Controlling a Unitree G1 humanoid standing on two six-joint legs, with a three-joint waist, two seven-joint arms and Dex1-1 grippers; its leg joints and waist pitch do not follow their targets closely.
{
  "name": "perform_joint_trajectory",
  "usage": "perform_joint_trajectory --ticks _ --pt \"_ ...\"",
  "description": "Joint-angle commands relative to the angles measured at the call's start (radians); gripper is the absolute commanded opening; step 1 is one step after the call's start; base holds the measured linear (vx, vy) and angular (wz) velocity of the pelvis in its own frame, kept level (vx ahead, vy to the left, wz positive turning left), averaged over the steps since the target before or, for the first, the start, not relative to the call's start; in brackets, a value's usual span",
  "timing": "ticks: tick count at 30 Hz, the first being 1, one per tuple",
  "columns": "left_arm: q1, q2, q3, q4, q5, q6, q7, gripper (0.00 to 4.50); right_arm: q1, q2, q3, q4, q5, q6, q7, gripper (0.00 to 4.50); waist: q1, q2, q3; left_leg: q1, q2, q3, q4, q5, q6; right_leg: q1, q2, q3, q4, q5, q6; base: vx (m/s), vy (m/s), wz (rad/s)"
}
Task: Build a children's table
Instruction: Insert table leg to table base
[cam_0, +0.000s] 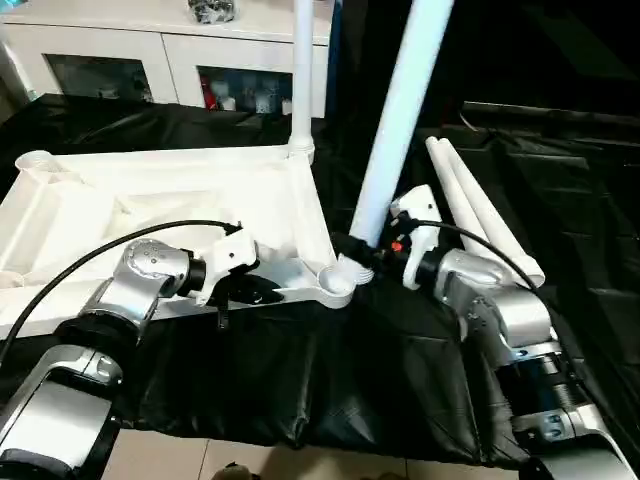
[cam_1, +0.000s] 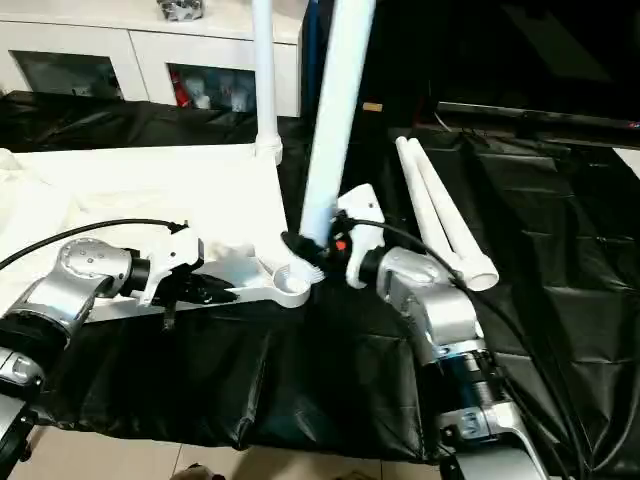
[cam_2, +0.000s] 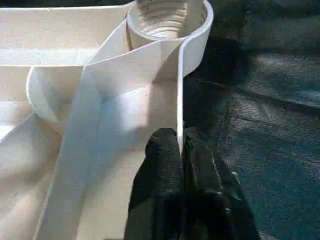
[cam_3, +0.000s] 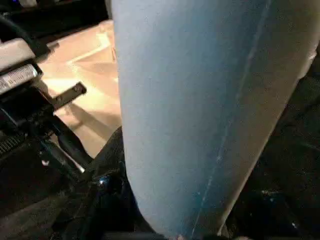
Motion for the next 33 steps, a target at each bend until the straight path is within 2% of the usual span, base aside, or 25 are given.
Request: perform_joint_trajectory --ticks 1,3,5,7,9,14,16,20,21,28,31,32,33 --pt "-0.002 -0.012 0.009 -0.020 -0.020 0.013 -0.017 0.02 -0.026 0.002 -0.003 0.010 -0.006 -0.016 0.010 1.91 0.000 0.015 -0.081 0.011 0.013 0.000 -0.071 -0.194 -0.029 0.060 -0.067 0.057 -0.075 -0.206 -0.182 0.000 0.000 0.00" --pt "0.004 -0.032 0.009 -0.045 -0.032 0.019 -0.025 0.00 -0.034 0.005 -0.001 0.035 -0.013 -0.026 0.013 1.91 0.001 0.014 -0.084 0.011 0.013 0.000 -0.070 -0.177 -0.025 0.061 -0.067 0.058 -0.070 -0.167 -0.192 0.000 0.000 0.00" --pt "0.012 -0.064 0.007 -0.077 -0.041 0.030 -0.015 0.00 -0.043 0.008 0.011 0.076 -0.031 -0.046 0.018 1.91 0.001 0.009 -0.085 0.009 0.013 0.002 -0.069 -0.161 -0.021 0.063 -0.068 0.058 -0.068 -0.147 -0.203 0.000 0.000 0.00" --pt "0.013 -0.074 0.007 -0.081 -0.041 0.031 -0.009 0.00 -0.046 0.008 0.016 0.089 -0.039 -0.054 0.019 1.91 0.007 0.009 -0.084 0.012 0.014 0.005 -0.067 -0.156 -0.011 0.059 -0.069 0.059 -0.068 -0.136 -0.211 0.000 0.000 0.00" --pt "0.014 -0.092 0.010 -0.078 -0.034 0.030 0.015 0.00 -0.048 0.010 0.024 0.115 -0.051 -0.065 0.017 1.91 0.010 0.008 -0.084 0.009 0.014 0.005 -0.069 -0.152 -0.009 0.061 -0.068 0.058 -0.067 -0.133 -0.207 0.000 0.000 0.00" --pt "0.013 -0.110 0.022 -0.074 -0.031 0.030 0.050 0.00 -0.049 0.010 0.032 0.138 -0.062 -0.076 0.013 1.91 0.013 0.006 -0.081 0.010 0.013 0.005 -0.070 -0.171 -0.012 0.061 -0.070 0.059 -0.074 -0.192 -0.181 0.000 0.000 0.00" --pt "0.011 -0.117 0.028 -0.073 -0.031 0.033 0.062 0.00 -0.050 0.006 0.040 0.153 -0.075 -0.085 0.007 1.91 0.014 0.008 -0.080 0.011 0.013 0.005 -0.070 -0.179 -0.015 0.059 -0.071 0.058 -0.079 -0.223 -0.171 0.000 0.000 0.00" --pt "0.010 -0.118 0.034 -0.074 -0.029 0.036 0.065 0.00 -0.052 0.005 0.044 0.171 -0.087 -0.091 0.003 1.91 0.013 0.007 -0.081 0.010 0.012 0.003 -0.070 -0.179 -0.016 0.060 -0.070 0.058 -0.079 -0.229 -0.164 0.000 0.000 0.00" --pt "0.011 -0.117 0.036 -0.076 -0.023 0.039 0.066 0.00 -0.054 0.004 0.042 0.179 -0.092 -0.097 0.005 1.91 0.013 0.010 -0.081 0.010 0.012 0.003 -0.070 -0.179 -0.016 0.059 -0.070 0.058 -0.078 -0.227 -0.164 0.000 0.000 0.00" --pt "0.007 -0.106 0.037 -0.066 -0.009 0.038 0.065 0.00 -0.035 -0.016 0.021 0.162 -0.086 -0.093 0.011 1.91 0.013 0.011 -0.081 0.010 0.012 0.003 -0.070 -0.184 -0.015 0.061 -0.068 0.057 -0.078 -0.214 -0.170 0.000 0.000 0.00" --pt "0.004 -0.102 0.035 -0.058 -0.004 0.036 0.066 0.00 -0.020 -0.025 0.008 0.145 -0.079 -0.088 0.008 1.91 0.013 0.019 -0.082 0.010 0.011 0.002 -0.070 -0.187 -0.016 0.060 -0.067 0.057 -0.078 -0.204 -0.172 0.000 0.000 0.00" --pt "0.002 -0.102 0.035 -0.055 -0.003 0.035 0.067 0.00 -0.016 -0.028 0.005 0.139 -0.077 -0.085 0.009 1.91 0.013 0.017 -0.082 0.010 0.011 0.002 -0.070 -0.189 -0.016 0.061 -0.066 0.057 -0.078 -0.196 -0.175 0.000 0.000 0.00" --pt "0.001 -0.103 0.036 -0.052 -0.001 0.034 0.067 0.00 -0.013 -0.030 0.002 0.137 -0.075 -0.085 0.010 1.91 0.013 0.018 -0.082 0.010 0.011 0.002 -0.070 -0.191 -0.015 0.062 -0.066 0.056 -0.078 -0.196 -0.175 0.000 0.000 0.00"
